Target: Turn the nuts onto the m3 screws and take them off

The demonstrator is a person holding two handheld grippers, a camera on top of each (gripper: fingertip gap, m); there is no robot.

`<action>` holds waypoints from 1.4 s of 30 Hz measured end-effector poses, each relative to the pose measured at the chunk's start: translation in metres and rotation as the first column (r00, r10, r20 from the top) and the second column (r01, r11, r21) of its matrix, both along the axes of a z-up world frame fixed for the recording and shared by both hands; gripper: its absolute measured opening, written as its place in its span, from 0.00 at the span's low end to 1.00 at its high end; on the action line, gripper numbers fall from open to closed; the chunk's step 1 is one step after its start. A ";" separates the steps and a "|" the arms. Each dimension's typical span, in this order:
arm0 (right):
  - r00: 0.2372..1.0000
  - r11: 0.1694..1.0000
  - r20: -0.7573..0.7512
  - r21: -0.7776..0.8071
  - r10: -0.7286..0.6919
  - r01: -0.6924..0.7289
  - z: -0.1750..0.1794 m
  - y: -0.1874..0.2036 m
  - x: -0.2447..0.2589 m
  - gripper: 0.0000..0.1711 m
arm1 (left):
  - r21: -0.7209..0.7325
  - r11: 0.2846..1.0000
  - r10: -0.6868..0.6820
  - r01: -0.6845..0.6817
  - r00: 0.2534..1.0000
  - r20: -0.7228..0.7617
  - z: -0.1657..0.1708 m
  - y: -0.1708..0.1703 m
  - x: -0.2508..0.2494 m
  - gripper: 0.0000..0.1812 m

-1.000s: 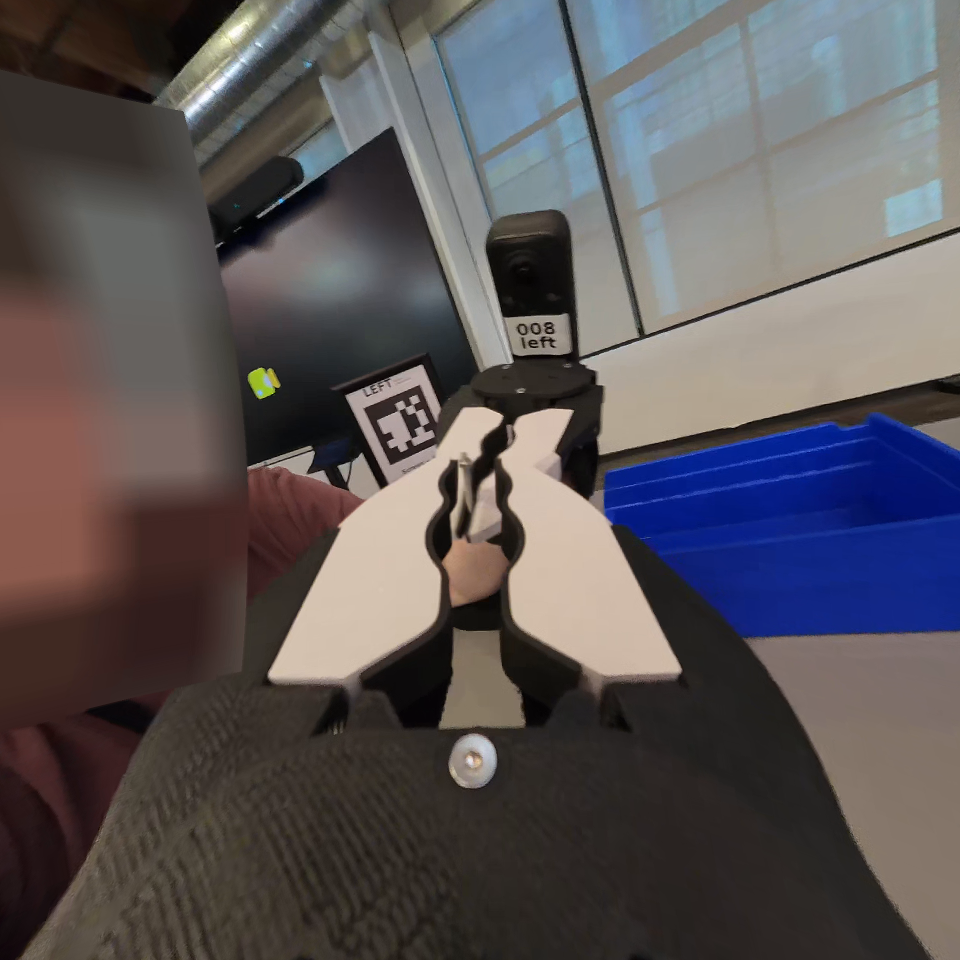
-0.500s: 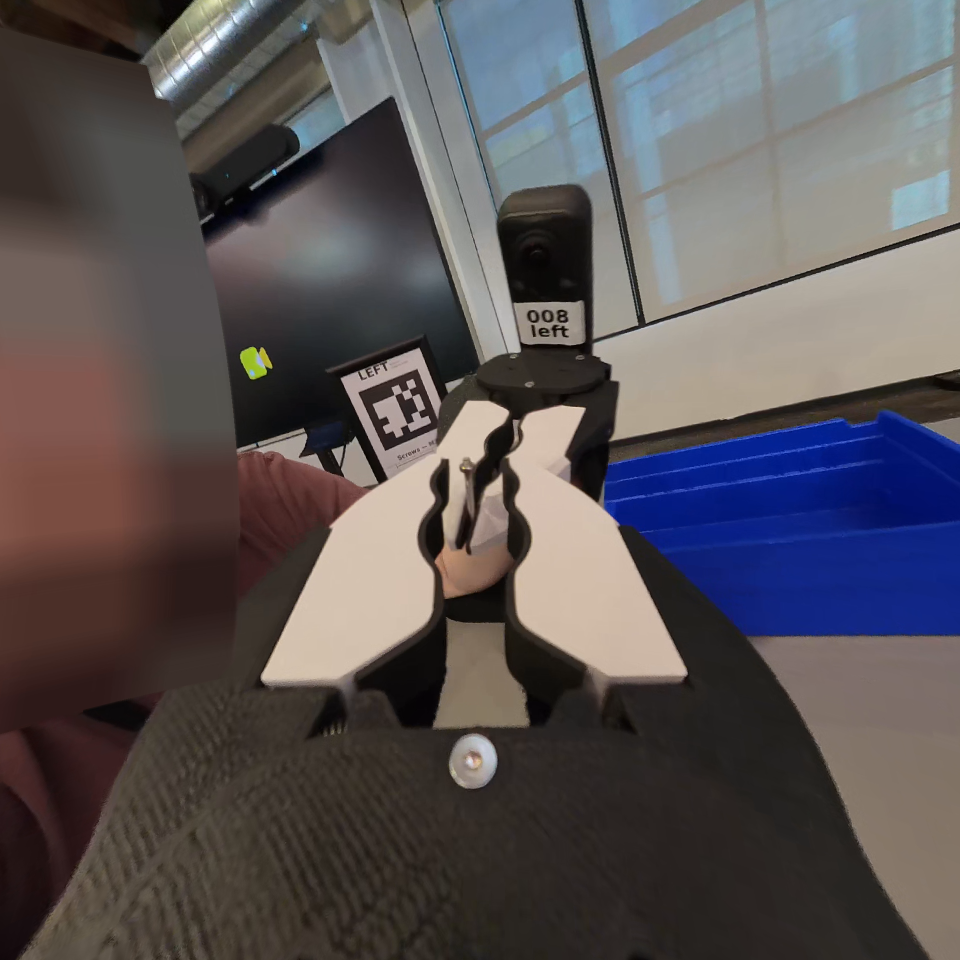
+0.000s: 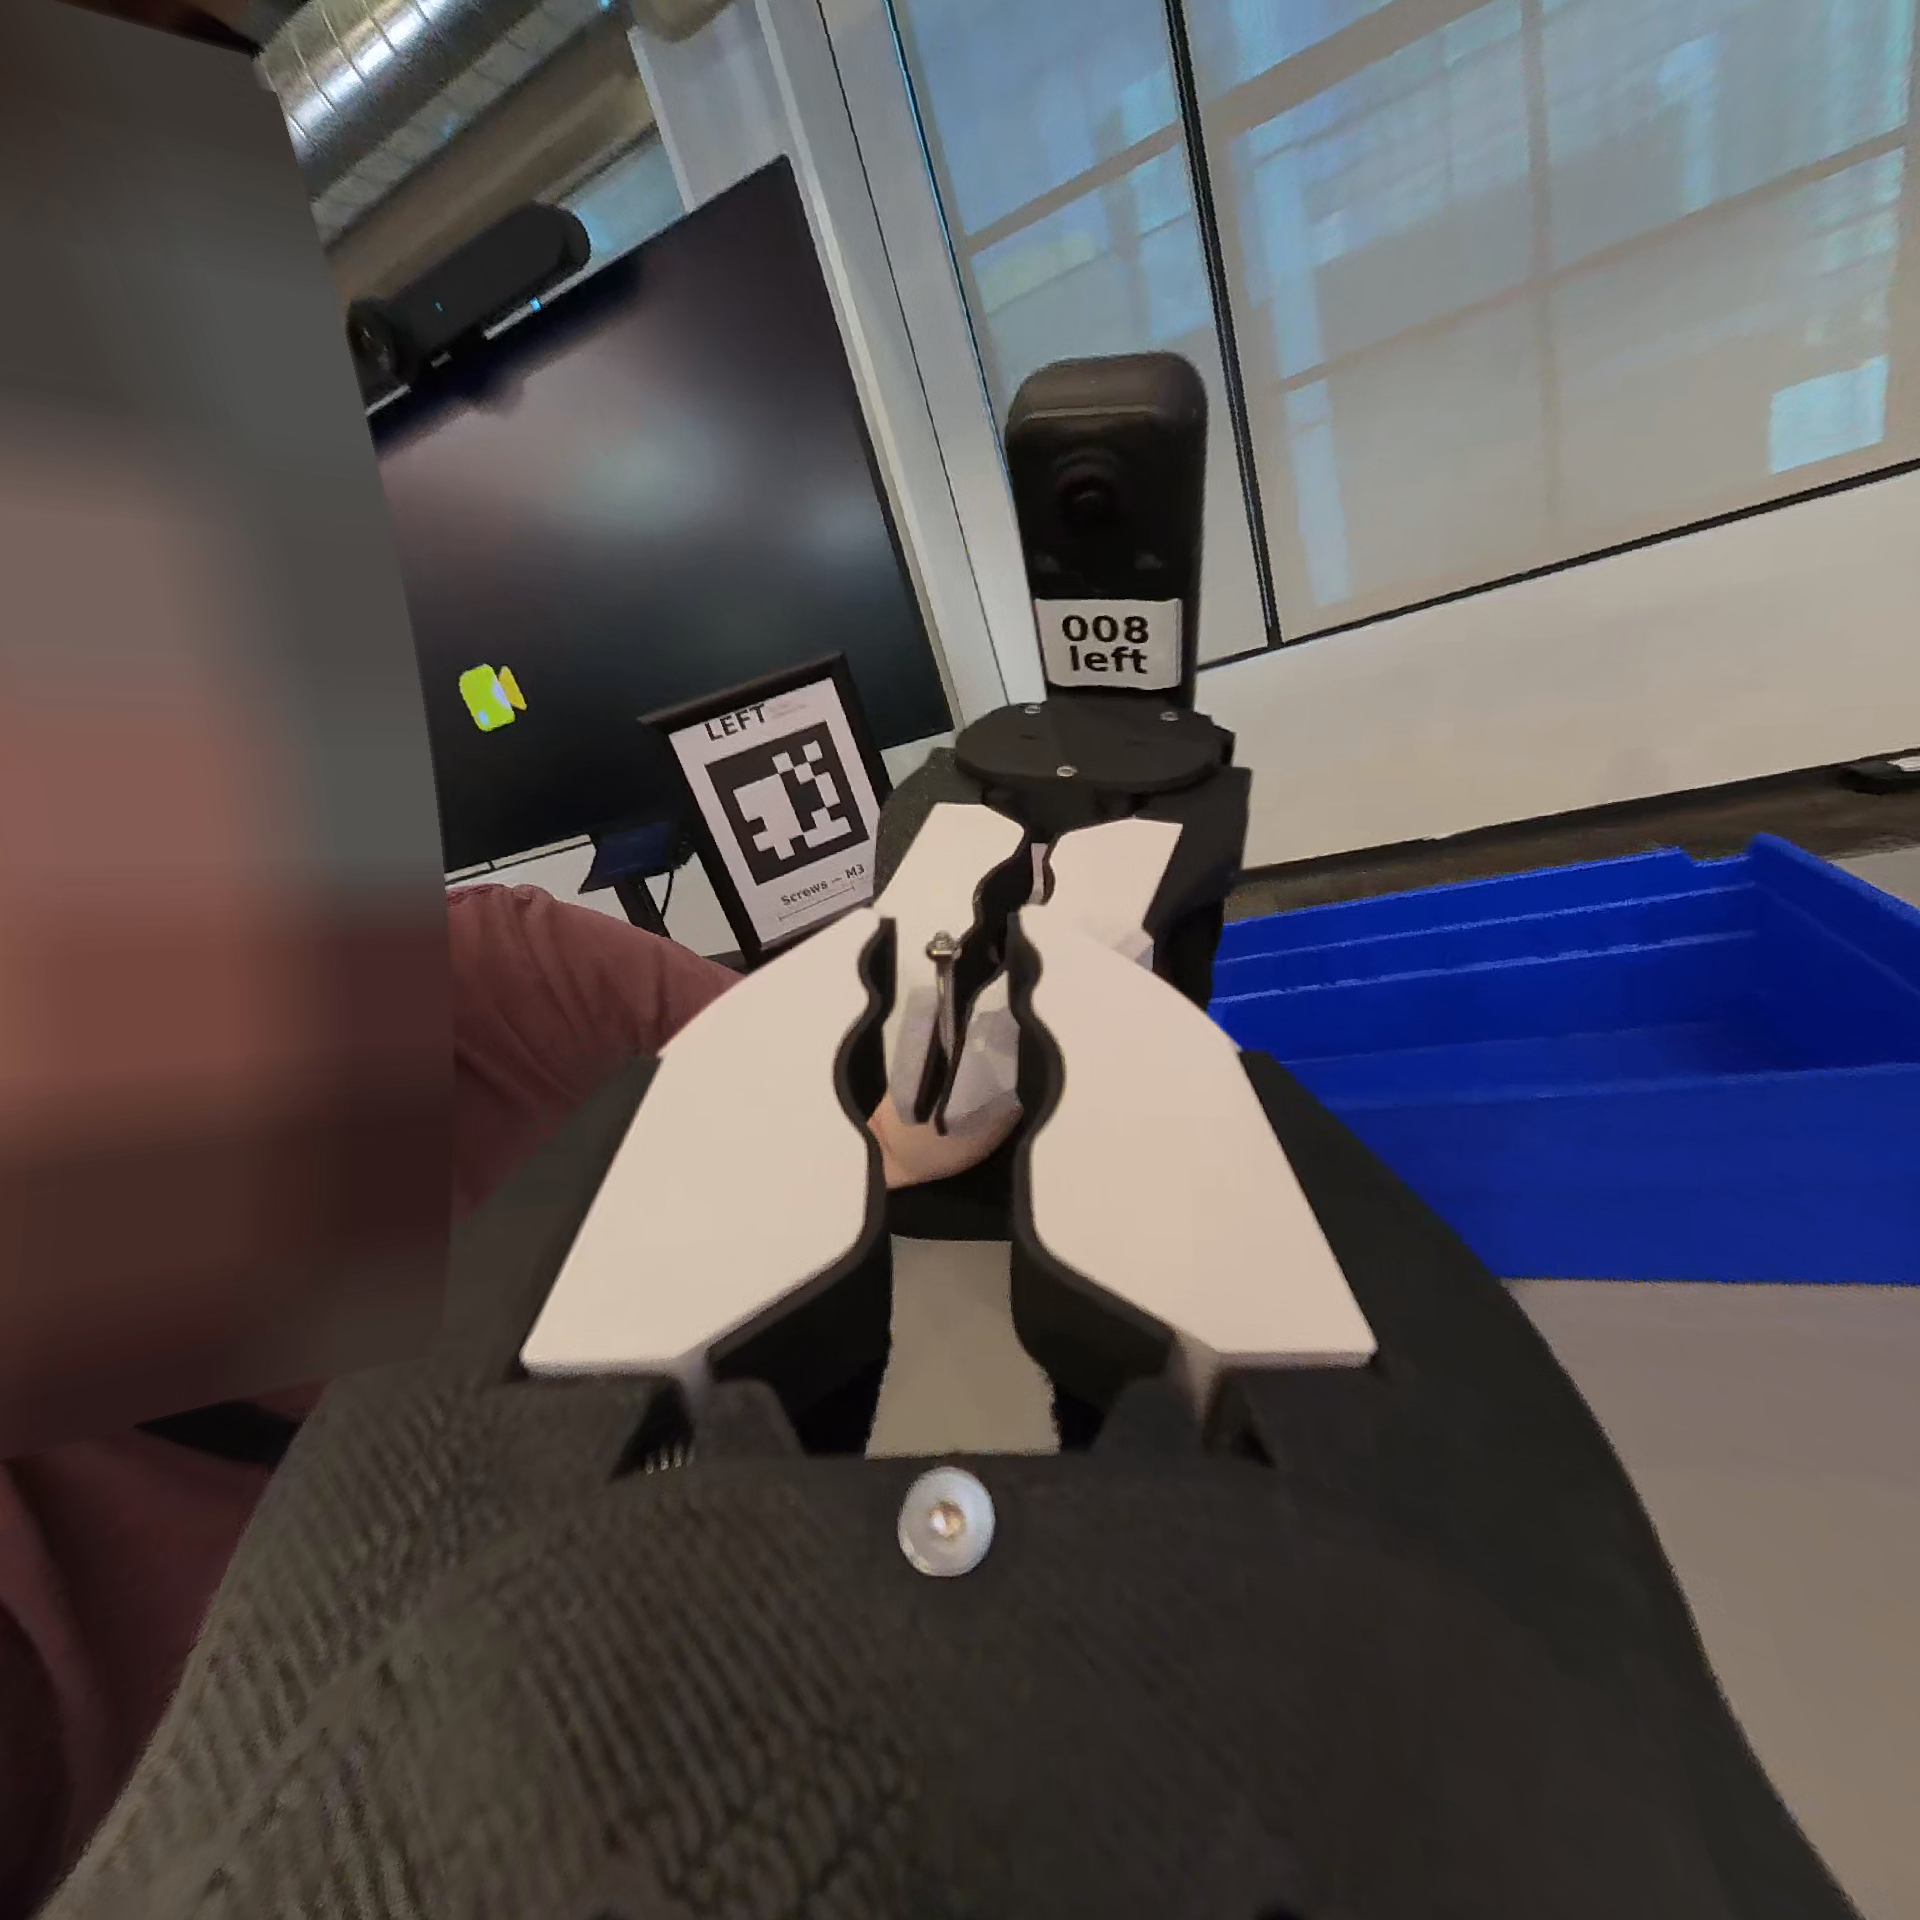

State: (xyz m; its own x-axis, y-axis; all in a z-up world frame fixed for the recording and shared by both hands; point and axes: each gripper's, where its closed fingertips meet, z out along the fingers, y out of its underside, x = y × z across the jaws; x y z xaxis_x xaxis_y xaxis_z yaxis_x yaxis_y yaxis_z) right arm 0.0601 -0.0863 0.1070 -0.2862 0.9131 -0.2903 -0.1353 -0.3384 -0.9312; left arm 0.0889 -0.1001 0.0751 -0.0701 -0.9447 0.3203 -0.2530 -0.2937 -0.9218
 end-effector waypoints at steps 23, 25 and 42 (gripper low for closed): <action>0.999 0.999 -0.017 -0.025 0.027 -0.027 0.004 0.000 0.005 0.10 | 0.010 1.000 0.010 -0.010 1.000 0.010 0.004 0.000 -0.001 0.01; 1.000 1.000 -0.014 -0.019 0.024 -0.024 0.004 -0.003 0.001 0.10 | 0.009 1.000 0.003 -0.003 1.000 0.005 0.002 -0.002 0.000 0.01; 0.998 0.996 -0.027 -0.065 0.055 -0.057 0.000 0.006 0.009 0.09 | 0.012 1.000 0.018 -0.018 1.000 0.007 0.004 0.000 -0.002 0.01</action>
State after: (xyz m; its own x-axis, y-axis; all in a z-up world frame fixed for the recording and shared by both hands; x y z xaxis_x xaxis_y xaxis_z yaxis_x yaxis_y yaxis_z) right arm 0.0692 -0.0805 0.1072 -0.3443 0.8748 -0.3410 -0.1378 -0.4063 -0.9033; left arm 0.0870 -0.1001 0.0790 -0.0556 -0.9496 0.3086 -0.2416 -0.2871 -0.9269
